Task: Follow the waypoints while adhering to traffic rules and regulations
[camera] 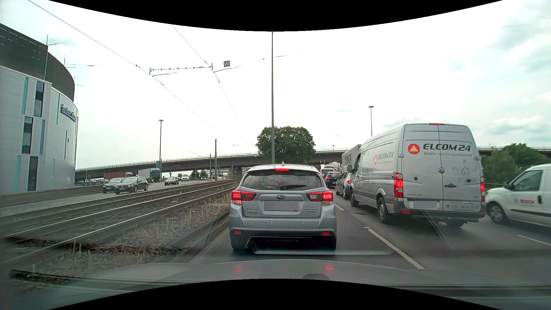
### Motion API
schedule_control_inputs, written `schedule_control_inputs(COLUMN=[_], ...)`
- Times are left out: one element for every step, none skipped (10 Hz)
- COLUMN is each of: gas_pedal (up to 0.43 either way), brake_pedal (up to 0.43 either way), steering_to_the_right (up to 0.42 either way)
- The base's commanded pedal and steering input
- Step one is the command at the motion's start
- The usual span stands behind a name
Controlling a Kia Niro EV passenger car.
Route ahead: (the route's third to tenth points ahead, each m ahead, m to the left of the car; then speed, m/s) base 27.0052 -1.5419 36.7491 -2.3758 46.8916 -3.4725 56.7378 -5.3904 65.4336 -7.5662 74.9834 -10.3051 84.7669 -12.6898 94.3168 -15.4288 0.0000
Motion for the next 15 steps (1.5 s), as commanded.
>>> schedule_control_inputs(gas_pedal=[0.000, 0.000, 0.000, 0.000, 0.000, 0.000, 0.000, 0.000, 0.000, 0.000, 0.000, 0.000, 0.000, 0.000, 0.000], brake_pedal=[0.232, 0.232, 0.232, 0.232, 0.232, 0.232, 0.232, 0.232, 0.232, 0.226, 0.232, 0.232, 0.232, 0.232, 0.232], steering_to_the_right=[-0.008, -0.008, -0.008, -0.008, -0.008, -0.008, -0.007, -0.008, -0.008, -0.008, -0.008, -0.008, -0.008, -0.008, -0.008])
